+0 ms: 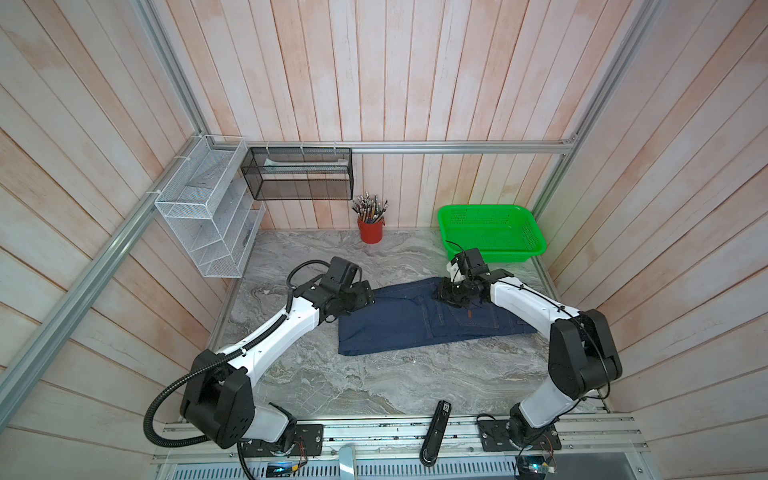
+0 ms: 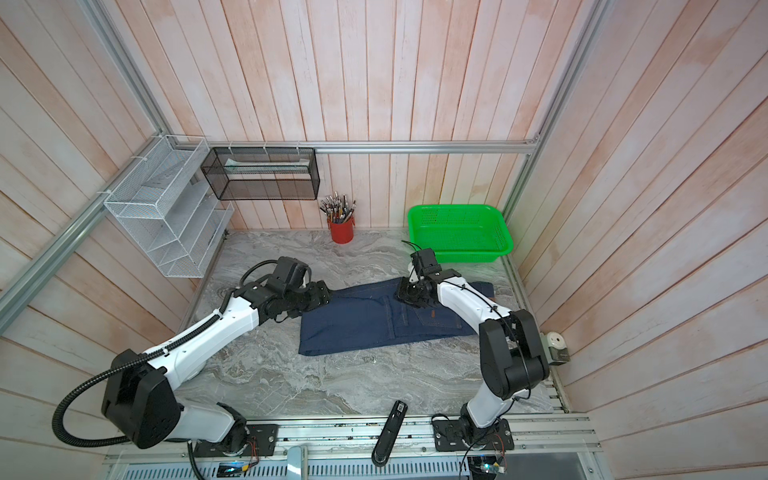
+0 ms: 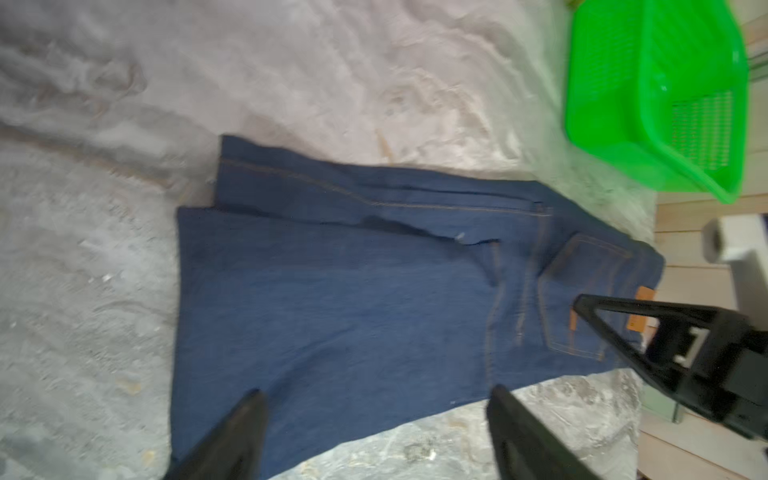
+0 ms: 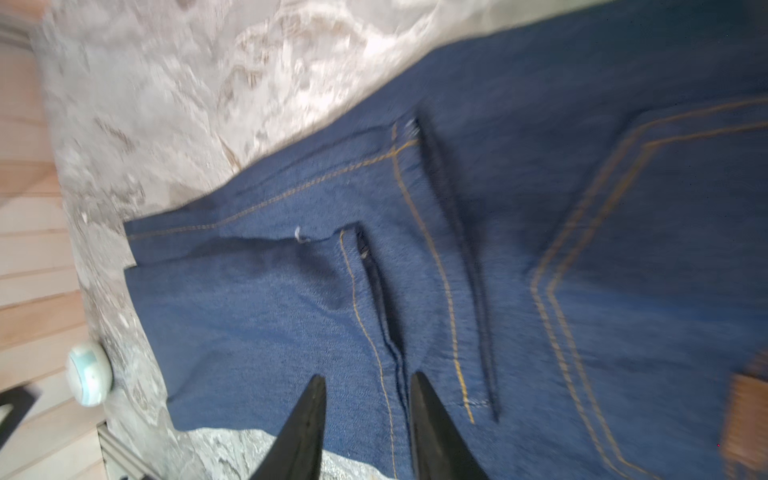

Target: Fold and stack the trousers

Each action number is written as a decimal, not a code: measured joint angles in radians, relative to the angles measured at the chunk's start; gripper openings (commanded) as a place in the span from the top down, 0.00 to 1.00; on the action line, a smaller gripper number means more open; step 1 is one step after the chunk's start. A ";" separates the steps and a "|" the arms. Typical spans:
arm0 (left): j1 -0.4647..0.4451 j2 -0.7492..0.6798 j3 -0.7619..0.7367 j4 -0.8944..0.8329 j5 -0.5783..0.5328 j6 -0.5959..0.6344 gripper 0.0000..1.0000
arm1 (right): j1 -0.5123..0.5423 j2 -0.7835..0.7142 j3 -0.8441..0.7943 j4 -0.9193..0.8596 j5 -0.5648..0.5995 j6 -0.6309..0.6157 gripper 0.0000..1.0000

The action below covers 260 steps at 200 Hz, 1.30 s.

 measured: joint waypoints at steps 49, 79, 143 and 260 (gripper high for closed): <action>0.134 -0.032 -0.198 0.110 0.139 0.058 0.00 | 0.042 0.077 0.043 0.013 -0.006 -0.013 0.65; 0.167 0.037 -0.225 0.177 0.214 0.114 0.04 | 0.040 0.084 0.051 0.016 -0.006 -0.013 0.65; 0.222 0.181 -0.227 0.301 0.347 0.201 0.10 | 0.029 0.084 0.051 0.015 -0.002 -0.013 0.65; 0.287 0.263 -0.224 0.388 0.519 0.280 0.99 | -0.021 0.061 0.050 -0.005 0.002 -0.018 0.65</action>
